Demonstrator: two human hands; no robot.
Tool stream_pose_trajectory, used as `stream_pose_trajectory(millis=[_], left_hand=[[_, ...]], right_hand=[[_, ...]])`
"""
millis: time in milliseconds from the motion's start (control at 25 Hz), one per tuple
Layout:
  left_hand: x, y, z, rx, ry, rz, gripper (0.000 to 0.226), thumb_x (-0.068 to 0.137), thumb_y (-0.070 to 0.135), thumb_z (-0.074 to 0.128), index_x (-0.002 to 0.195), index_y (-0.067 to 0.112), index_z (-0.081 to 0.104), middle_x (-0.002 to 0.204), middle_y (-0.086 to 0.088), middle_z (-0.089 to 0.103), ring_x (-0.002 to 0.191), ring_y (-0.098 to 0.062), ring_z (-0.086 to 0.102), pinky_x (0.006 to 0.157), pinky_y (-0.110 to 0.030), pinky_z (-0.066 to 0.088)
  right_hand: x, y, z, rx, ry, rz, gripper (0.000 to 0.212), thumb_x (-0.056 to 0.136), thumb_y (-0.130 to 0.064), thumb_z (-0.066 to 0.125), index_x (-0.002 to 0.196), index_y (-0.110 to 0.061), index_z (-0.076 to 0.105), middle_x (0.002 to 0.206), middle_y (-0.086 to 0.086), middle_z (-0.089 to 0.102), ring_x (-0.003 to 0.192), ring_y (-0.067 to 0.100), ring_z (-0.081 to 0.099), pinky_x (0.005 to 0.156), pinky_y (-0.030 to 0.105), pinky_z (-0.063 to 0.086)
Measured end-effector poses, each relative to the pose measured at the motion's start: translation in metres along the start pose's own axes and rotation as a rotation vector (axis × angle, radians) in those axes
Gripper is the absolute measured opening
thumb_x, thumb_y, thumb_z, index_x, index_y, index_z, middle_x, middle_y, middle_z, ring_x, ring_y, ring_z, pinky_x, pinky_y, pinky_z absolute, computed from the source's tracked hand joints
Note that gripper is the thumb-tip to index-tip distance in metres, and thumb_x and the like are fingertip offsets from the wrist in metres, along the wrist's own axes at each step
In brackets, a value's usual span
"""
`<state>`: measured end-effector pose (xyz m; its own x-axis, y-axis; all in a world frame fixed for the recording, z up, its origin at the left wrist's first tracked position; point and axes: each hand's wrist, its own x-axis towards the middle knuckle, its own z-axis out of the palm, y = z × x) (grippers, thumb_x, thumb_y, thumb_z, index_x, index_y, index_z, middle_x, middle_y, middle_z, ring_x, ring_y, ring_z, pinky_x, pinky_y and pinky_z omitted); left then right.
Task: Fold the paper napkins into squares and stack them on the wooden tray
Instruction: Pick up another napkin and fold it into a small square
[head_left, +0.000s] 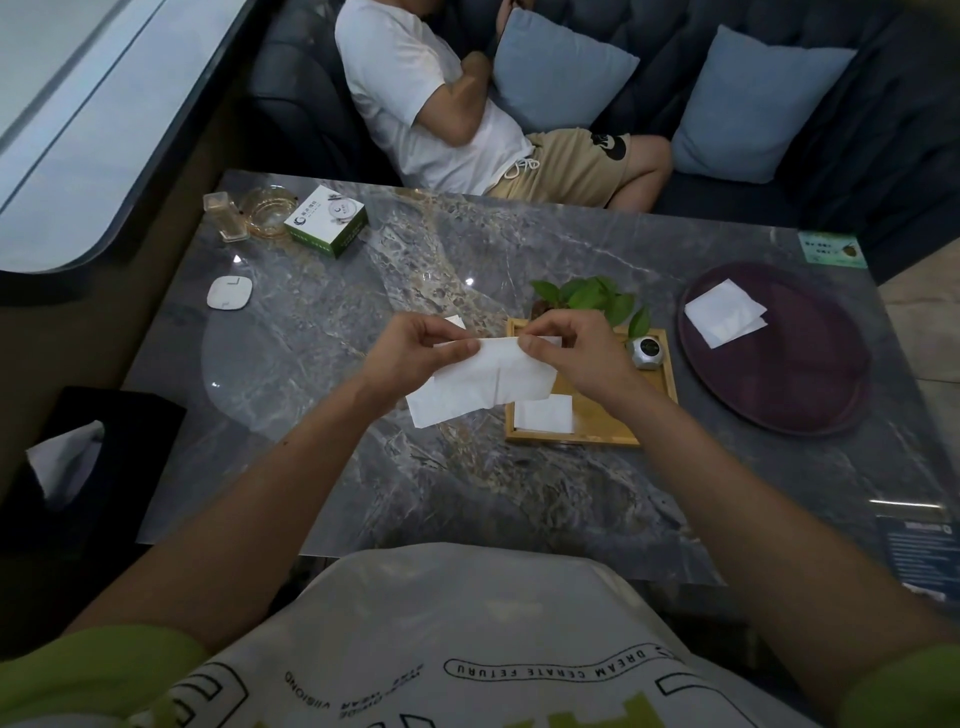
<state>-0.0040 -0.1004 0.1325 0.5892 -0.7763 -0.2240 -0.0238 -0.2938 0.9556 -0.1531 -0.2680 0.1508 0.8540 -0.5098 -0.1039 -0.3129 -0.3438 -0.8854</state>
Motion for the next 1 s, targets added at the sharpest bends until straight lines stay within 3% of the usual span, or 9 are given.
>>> stream_pose_trajectory(millis=[120,320,600,800,1000], left_hand=[[-0.003,-0.003,-0.006,-0.064,0.032,-0.013,0.004,0.081,0.013,0.076,0.084,0.015,0.077,0.082,-0.005,0.075,0.078,-0.018,0.069,0.073,-0.034,0.055],[-0.005,-0.005,-0.009,-0.107,0.043,0.005,0.015,0.082,0.011,0.076,0.076,0.025,0.078,0.078,0.002,0.077,0.076,-0.014,0.071,0.07,-0.029,0.06],[-0.008,-0.004,-0.01,-0.171,0.069,0.02,0.013,0.083,0.007,0.074,0.081,0.019,0.077,0.081,0.001,0.078,0.077,-0.016,0.073,0.069,-0.028,0.06],[-0.009,-0.009,-0.01,-0.145,0.016,0.009,0.009,0.083,0.008,0.074,0.087,0.015,0.076,0.08,0.0,0.078,0.077,-0.014,0.074,0.068,-0.024,0.059],[-0.006,-0.01,-0.016,-0.192,-0.072,-0.054,0.013,0.08,0.009,0.075,0.089,0.019,0.078,0.092,-0.01,0.077,0.088,-0.023,0.074,0.076,-0.029,0.06]], right_hand=[[0.0,0.003,-0.006,0.029,0.021,0.028,0.008,0.087,-0.018,0.07,0.091,-0.011,0.073,0.083,-0.008,0.067,0.073,-0.005,0.057,0.065,0.011,0.044],[0.002,0.01,-0.014,0.107,0.016,0.081,0.008,0.087,-0.017,0.071,0.092,-0.011,0.072,0.088,0.008,0.068,0.082,0.019,0.059,0.075,0.036,0.053],[0.001,0.008,-0.012,0.212,0.026,0.115,0.006,0.088,-0.011,0.069,0.089,-0.016,0.071,0.084,0.001,0.071,0.075,0.004,0.066,0.062,0.017,0.052],[0.0,0.007,-0.014,0.299,0.047,0.146,0.009,0.088,-0.008,0.068,0.089,-0.015,0.072,0.085,-0.002,0.072,0.077,0.005,0.068,0.064,0.02,0.055],[0.003,0.007,-0.02,0.325,0.031,0.146,0.015,0.091,-0.008,0.063,0.091,-0.019,0.073,0.091,-0.002,0.073,0.086,0.011,0.068,0.07,0.029,0.058]])
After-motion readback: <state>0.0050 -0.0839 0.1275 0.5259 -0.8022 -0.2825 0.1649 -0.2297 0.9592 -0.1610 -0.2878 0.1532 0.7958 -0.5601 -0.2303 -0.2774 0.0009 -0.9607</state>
